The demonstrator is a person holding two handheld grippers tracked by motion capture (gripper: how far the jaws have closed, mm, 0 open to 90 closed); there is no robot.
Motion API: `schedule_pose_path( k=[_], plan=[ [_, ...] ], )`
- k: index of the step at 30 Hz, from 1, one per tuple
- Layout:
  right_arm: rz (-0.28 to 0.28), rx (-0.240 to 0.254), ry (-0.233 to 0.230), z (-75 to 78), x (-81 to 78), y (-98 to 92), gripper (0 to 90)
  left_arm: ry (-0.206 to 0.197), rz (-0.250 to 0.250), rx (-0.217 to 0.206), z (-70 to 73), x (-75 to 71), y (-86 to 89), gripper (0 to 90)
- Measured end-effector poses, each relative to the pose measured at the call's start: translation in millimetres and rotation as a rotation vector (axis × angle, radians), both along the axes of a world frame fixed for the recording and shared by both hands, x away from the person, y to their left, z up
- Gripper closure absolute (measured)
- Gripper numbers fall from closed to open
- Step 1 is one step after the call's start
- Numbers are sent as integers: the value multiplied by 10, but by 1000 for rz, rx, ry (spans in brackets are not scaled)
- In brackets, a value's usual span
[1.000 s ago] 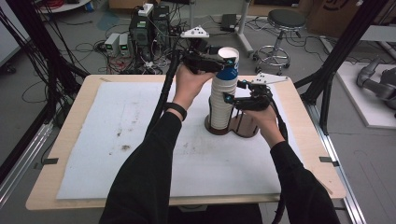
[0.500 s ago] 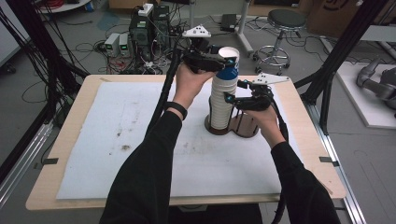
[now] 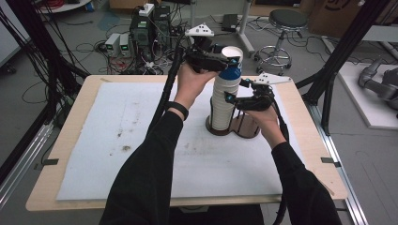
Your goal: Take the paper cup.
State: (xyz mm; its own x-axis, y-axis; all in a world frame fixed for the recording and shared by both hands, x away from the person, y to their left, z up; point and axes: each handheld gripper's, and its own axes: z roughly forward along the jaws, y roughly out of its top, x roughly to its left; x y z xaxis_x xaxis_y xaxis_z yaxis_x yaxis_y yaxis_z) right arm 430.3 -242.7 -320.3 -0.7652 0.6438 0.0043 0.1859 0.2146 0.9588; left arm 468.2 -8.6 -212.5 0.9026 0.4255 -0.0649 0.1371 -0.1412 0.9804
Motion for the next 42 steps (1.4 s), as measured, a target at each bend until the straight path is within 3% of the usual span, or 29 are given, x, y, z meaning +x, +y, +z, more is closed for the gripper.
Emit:
schedule_pose_path(
  k=[8,42],
  plan=[
    [-8,-21,-15,-1,-9,34,166,-3,3,-13,31,-10,8,302],
    [-3,-7,-17,12,-23,28,192,-59,32,-93,324,-67,182,301]
  ],
)
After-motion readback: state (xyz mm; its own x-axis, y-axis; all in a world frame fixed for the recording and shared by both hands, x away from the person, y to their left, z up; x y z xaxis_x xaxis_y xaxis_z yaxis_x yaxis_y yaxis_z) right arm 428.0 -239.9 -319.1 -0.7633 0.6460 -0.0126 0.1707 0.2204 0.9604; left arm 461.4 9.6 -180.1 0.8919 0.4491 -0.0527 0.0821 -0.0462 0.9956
